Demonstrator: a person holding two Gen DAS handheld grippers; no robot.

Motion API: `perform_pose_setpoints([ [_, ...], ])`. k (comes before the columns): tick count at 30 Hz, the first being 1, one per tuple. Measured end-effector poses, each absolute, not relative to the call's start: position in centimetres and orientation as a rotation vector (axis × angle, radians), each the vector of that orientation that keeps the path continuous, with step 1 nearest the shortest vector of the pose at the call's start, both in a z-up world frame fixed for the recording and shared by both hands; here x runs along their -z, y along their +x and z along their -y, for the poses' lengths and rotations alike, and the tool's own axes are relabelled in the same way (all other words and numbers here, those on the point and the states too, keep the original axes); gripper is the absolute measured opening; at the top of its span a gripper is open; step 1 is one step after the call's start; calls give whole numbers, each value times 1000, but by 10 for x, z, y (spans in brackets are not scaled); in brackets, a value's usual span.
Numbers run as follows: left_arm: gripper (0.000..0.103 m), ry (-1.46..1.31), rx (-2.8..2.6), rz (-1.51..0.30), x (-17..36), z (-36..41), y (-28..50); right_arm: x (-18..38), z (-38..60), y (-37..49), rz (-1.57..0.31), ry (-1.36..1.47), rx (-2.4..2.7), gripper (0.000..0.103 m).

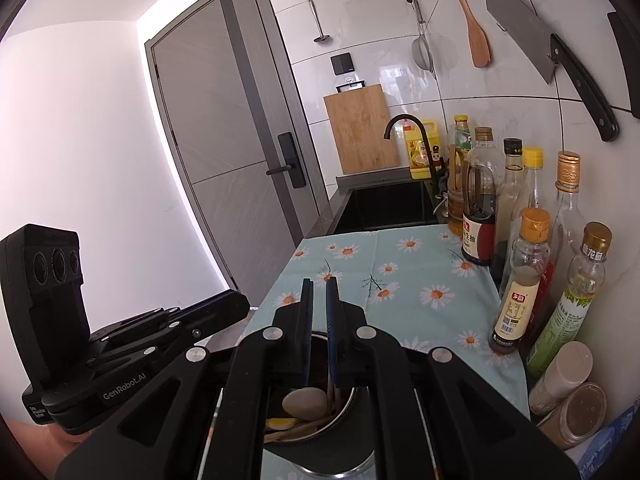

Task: Organize utensils
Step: 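Lower both chopsticks into the black holder and open both tools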

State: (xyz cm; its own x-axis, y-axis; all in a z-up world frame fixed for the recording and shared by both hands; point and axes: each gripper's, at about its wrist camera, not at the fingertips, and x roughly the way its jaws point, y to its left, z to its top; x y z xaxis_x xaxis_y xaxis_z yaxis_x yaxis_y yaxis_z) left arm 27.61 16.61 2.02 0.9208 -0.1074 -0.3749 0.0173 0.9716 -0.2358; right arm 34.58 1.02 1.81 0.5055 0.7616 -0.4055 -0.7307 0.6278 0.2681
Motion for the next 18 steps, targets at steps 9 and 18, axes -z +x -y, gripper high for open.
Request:
perform_pose_setpoints([
  [9,13,-232,38,-395,-27,-159,254,-25,4,324,-524,68,-908,15],
  [18,27,-206,23,-395,-41,-143,223,-33,30,295,-526,69,-922,24],
])
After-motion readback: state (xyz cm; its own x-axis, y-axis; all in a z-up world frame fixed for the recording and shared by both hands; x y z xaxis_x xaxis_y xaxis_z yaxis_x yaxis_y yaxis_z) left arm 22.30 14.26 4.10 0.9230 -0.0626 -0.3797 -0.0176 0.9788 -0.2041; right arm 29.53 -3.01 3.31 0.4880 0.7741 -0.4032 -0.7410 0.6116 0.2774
